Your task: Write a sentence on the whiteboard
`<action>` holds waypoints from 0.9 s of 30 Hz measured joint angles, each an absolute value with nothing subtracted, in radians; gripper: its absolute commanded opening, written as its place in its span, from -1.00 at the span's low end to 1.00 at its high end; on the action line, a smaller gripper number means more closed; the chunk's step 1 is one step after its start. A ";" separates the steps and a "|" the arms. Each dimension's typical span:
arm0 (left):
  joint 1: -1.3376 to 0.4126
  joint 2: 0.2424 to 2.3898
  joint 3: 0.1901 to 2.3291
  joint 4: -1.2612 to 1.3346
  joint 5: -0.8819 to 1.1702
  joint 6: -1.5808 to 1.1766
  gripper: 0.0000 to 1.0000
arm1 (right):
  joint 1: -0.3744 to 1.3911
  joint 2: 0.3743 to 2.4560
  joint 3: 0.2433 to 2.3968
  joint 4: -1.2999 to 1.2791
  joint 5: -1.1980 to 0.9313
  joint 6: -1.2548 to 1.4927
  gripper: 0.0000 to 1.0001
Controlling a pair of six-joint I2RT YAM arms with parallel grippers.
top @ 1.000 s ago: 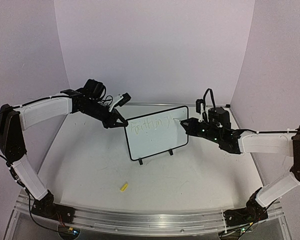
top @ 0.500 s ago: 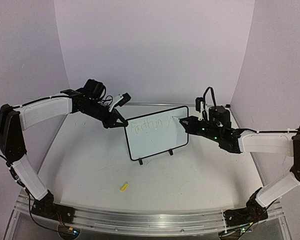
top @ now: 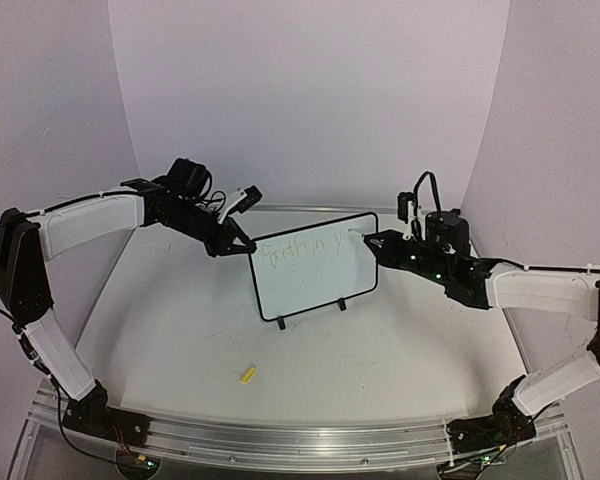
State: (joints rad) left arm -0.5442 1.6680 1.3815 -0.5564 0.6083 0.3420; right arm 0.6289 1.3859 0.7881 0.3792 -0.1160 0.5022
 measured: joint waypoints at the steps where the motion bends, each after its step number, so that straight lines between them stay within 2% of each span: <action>1: -0.544 1.668 1.382 -0.556 0.608 0.342 -1.00 | 0.629 1.373 0.782 0.377 -0.114 0.502 -1.00; 27: -0.544 1.668 1.382 -0.556 0.608 0.342 -1.00 | 0.629 1.399 0.800 0.350 -0.090 0.481 -1.00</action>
